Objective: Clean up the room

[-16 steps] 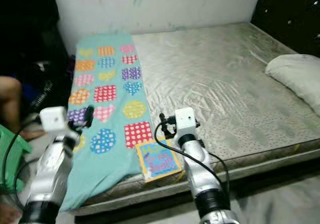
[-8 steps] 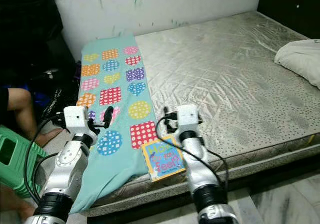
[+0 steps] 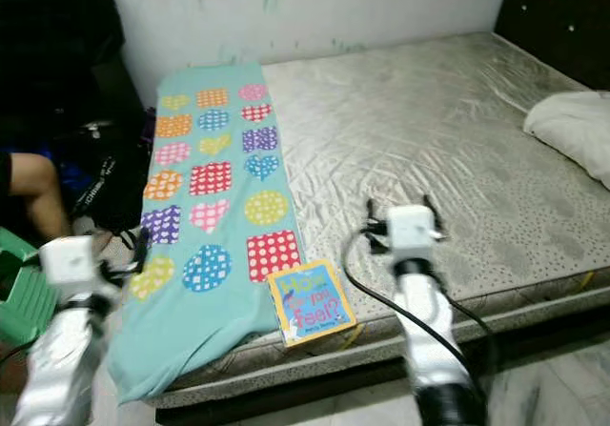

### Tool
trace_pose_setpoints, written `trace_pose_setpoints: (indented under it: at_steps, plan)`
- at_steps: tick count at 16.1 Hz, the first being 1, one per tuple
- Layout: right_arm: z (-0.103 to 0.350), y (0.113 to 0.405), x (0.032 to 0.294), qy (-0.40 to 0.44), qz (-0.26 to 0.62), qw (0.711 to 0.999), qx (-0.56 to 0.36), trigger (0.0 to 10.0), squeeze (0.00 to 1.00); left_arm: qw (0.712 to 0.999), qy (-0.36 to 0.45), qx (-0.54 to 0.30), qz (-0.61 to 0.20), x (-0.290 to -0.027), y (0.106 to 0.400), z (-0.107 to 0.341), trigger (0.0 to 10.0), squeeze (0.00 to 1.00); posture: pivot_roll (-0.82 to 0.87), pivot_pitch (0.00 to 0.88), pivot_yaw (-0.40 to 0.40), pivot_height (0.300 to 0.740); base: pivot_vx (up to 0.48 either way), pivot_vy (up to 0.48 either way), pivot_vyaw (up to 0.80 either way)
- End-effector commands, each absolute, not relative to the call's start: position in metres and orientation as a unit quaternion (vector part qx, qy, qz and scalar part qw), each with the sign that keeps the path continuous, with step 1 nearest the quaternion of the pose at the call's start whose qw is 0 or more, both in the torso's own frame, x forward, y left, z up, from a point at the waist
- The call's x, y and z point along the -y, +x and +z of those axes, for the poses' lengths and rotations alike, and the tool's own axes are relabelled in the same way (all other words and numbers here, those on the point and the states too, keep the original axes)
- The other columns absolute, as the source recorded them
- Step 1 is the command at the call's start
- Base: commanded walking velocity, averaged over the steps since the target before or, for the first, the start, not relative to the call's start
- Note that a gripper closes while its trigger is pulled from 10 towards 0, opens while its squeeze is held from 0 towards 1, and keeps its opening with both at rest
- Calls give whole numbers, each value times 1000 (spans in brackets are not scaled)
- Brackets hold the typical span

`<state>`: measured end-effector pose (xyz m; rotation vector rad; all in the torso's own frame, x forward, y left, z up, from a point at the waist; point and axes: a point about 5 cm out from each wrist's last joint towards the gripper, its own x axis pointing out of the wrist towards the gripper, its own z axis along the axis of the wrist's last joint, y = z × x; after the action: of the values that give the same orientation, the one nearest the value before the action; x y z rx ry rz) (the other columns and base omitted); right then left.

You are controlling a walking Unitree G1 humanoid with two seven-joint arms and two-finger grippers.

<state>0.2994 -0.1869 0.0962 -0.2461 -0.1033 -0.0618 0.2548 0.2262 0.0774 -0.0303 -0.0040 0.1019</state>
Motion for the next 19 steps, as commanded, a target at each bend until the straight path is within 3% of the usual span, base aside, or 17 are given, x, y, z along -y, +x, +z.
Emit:
trace_pose_setpoints:
  at_steps: [1,7,13,19]
  plan:
    - [96,295,194,-131,-34,990,43,10000,0,998,-12,4,57,-232,248,82,10000,0,-103,0,46,740,0,0,0]
    - [93,279,201,-142,-18,989,20,10000,0,998,-34,-25,45,-218,228,73,10000,0,-103,0,18,740,0,0,0]
    - [86,261,203,-125,1,992,-14,10000,0,995,-55,-44,66,-221,220,70,10000,0,-105,0,12,740,0,0,0]
    - [89,260,205,-102,0,994,-25,10000,0,994,-64,-49,71,-217,217,71,10000,0,-108,0,-2,740,0,0,0]
